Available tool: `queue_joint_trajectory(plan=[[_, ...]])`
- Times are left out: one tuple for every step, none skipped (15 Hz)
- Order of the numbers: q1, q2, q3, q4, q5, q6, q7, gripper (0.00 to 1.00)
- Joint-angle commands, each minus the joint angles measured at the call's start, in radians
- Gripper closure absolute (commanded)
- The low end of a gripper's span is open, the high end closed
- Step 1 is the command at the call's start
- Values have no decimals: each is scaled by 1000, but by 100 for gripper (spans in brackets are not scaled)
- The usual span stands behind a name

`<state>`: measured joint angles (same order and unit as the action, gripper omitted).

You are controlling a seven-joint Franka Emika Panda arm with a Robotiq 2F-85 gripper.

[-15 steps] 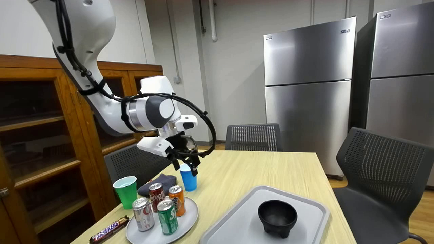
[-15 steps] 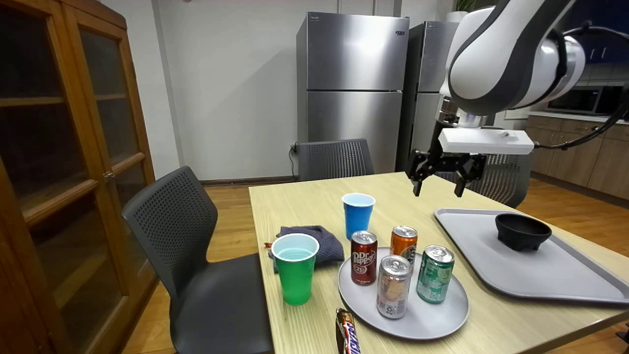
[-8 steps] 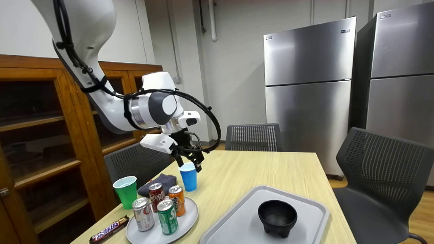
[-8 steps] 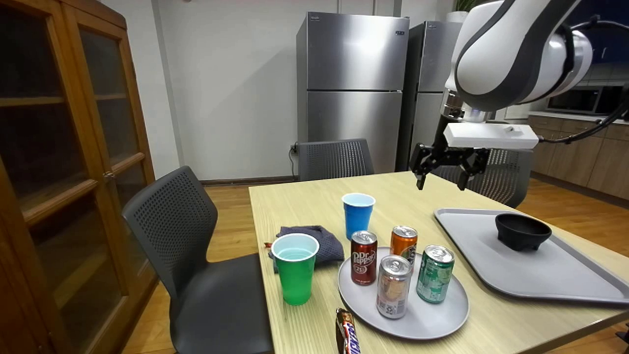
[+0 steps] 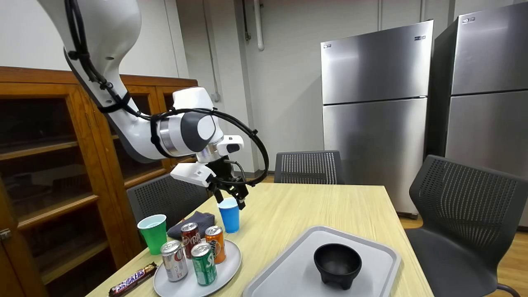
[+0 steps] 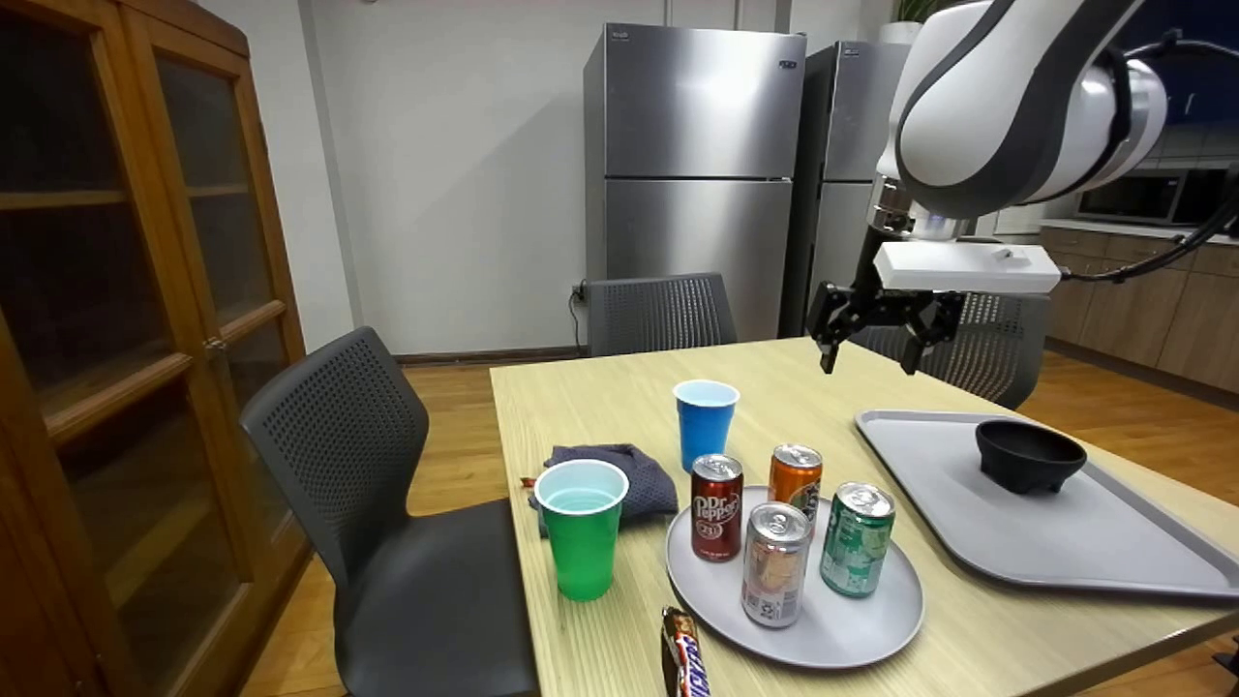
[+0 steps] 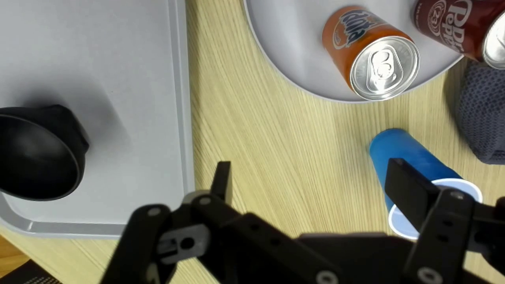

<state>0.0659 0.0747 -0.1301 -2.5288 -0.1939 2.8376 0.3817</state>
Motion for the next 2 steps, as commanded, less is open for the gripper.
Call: queue_joint_trajectory(plan=[[-21, 0, 20, 1, 0, -2, -2, 0], [-21, 0, 20, 1, 0, -2, -2, 0]])
